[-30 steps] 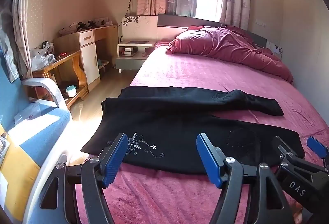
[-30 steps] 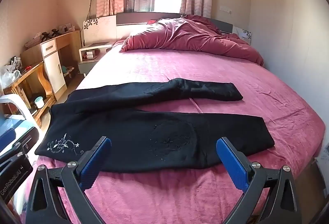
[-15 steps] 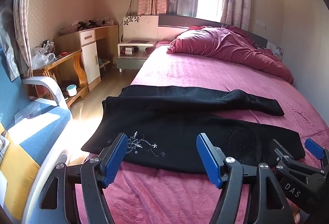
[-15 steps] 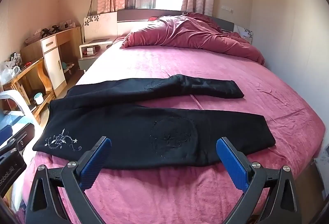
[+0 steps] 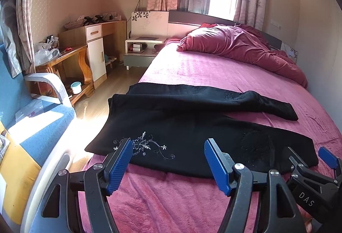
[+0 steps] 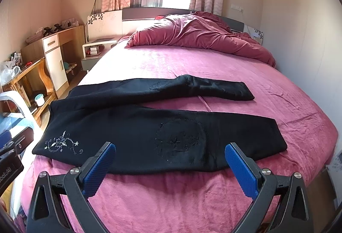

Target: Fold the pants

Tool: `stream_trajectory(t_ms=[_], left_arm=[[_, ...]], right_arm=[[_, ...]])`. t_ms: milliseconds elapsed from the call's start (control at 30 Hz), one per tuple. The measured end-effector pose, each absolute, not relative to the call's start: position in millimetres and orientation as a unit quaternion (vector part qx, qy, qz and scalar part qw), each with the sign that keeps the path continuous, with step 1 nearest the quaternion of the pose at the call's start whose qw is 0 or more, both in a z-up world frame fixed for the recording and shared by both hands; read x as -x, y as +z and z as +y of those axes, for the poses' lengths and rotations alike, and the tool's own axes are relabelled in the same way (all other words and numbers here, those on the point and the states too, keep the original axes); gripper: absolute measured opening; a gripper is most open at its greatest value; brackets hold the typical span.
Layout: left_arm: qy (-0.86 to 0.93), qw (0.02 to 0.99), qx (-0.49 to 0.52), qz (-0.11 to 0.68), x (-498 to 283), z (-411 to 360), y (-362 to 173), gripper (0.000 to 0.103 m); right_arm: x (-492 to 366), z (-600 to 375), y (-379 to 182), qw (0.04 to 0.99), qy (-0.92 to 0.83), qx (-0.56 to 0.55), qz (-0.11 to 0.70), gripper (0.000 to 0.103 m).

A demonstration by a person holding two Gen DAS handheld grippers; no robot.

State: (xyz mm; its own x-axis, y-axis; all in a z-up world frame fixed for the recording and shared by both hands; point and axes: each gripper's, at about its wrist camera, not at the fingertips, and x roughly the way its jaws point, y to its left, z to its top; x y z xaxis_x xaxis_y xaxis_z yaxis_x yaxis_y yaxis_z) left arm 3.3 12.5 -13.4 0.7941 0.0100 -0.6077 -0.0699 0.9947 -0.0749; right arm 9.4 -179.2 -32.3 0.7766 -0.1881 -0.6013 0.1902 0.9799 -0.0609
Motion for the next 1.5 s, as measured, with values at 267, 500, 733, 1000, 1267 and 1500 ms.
stream_trajectory(t_ms=[267, 500, 733, 1000, 1267, 1500], left_arm=[[0.023, 0.947, 0.045, 0.318, -1.5, 14.6, -12.7, 0.071], [0.026, 0.947, 0.044, 0.316, -0.3, 14.8, -11.8, 0.071], [0.029, 0.947, 0.043, 0.316, 0.0, 15.0, -11.8, 0.071], [0.03, 0.946, 0.044, 0.32, -0.6, 15.9, -13.1, 0.071], [0.031, 0.942, 0.046, 0.331, -4.0, 17.9, -19.2, 0.071], [-0.012, 0.931, 0.081, 0.356, -13.4, 31.2, -32.6, 0.071]], right_arm=[[-9.2, -178.5, -32.4, 0.943, -0.1, 0.001, 0.318, 0.103], [-7.5, -177.4, -30.6, 0.944, -0.1, 0.002, 0.315, 0.103], [-7.0, -178.1, -30.1, 0.944, -0.1, 0.002, 0.315, 0.103], [-7.1, -179.1, -31.1, 0.943, -0.1, 0.002, 0.317, 0.103], [-9.5, -182.0, -39.3, 0.939, -0.099, 0.0, 0.329, 0.103], [-14.4, -189.9, -55.9, 0.931, -0.078, -0.023, 0.355, 0.103]])
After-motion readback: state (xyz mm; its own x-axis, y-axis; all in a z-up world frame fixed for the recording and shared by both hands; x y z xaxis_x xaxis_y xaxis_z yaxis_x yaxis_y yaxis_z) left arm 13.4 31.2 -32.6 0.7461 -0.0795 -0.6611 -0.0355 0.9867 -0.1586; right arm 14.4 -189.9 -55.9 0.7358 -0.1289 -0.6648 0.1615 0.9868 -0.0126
